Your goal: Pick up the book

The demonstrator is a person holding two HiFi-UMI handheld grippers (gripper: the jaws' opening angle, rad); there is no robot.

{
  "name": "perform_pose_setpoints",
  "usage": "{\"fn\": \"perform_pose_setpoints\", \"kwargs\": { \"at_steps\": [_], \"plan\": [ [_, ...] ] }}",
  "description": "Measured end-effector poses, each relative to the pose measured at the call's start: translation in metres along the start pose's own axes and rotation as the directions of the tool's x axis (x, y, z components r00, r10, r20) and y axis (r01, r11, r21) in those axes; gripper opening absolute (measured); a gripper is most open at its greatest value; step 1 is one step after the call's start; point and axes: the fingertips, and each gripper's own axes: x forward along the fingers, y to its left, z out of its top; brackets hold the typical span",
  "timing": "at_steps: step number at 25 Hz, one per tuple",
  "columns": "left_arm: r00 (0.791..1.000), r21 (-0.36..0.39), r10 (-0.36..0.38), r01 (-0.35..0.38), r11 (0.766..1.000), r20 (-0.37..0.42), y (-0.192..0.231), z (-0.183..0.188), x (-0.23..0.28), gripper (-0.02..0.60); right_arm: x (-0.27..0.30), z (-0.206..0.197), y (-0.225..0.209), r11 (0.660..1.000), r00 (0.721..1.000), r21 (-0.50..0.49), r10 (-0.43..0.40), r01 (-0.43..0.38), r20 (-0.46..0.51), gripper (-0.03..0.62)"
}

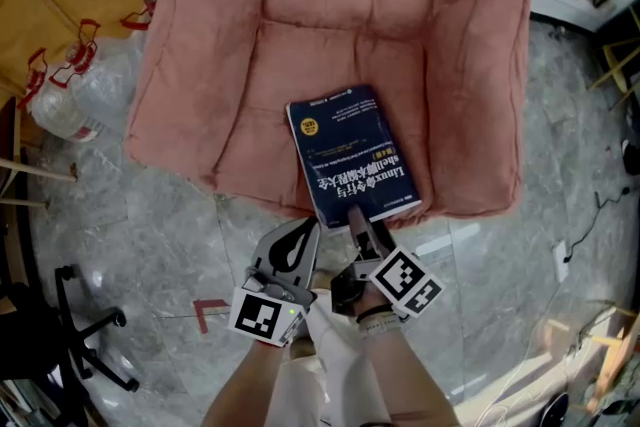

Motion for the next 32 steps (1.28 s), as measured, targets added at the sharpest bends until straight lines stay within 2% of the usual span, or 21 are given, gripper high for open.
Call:
{"fn": "perform_pose_setpoints", "kwargs": {
  "at_steps": [3, 7, 9, 18, 22, 25, 28, 32],
  "plan": [
    [1.000, 0.015, -0.004, 0.004, 1.000, 0.006, 0.002, -0.001, 0.001, 0.008, 0.004, 0.001, -0.003, 0.999, 1.000, 0.032, -0.003, 0.003, -0.001, 0.307],
    [1.000, 0.004, -0.005, 0.005, 1.000, -0.004, 0.000, -0.003, 0.002, 0.008, 0.013, 0.004, -0.005, 1.000, 1.000, 0.017, 0.002, -0.002, -0.024, 0.307],
    [1.000, -0.016, -0.001, 0.001, 1.000, -0.017, 0.000, -0.005, 0.003, 0.008, 0.017, 0.007, -0.005, 1.000, 1.000, 0.031, 0.003, -0.002, -0.018, 0.306],
    [1.000, -0.008, -0.002, 0.002, 1.000, 0.001, 0.005, -0.008, 0.006, 0.008, 0.032, 0.017, -0.013, 0.991, 1.000, 0.130, 0.012, -0.015, 0.019, 0.305],
    [1.000, -0.018, 0.006, -0.006, 1.000, -0.008, 0.008, -0.010, 0.008, 0.008, 0.033, 0.019, -0.014, 0.993, 1.000, 0.119, 0.000, -0.003, 0.028, 0.303],
    [1.000, -0.030, 0.012, -0.012, 0.999, -0.011, 0.010, -0.009, 0.009, 0.008, 0.033, 0.019, -0.009, 0.996, 0.999, 0.089, 0.002, -0.006, 0.052, 0.247],
    [1.000, 0.000, 0.006, -0.006, 1.000, 0.009, 0.012, -0.007, 0.010, 0.008, 0.031, 0.019, -0.004, 0.997, 0.998, 0.076, 0.018, -0.023, 0.060, 0.218],
    [1.000, -0.014, 0.012, -0.012, 1.000, 0.010, 0.011, 0.000, 0.009, 0.008, 0.026, 0.020, 0.001, 0.992, 0.997, 0.112, 0.056, -0.062, 0.053, 0.192]
  ]
}}
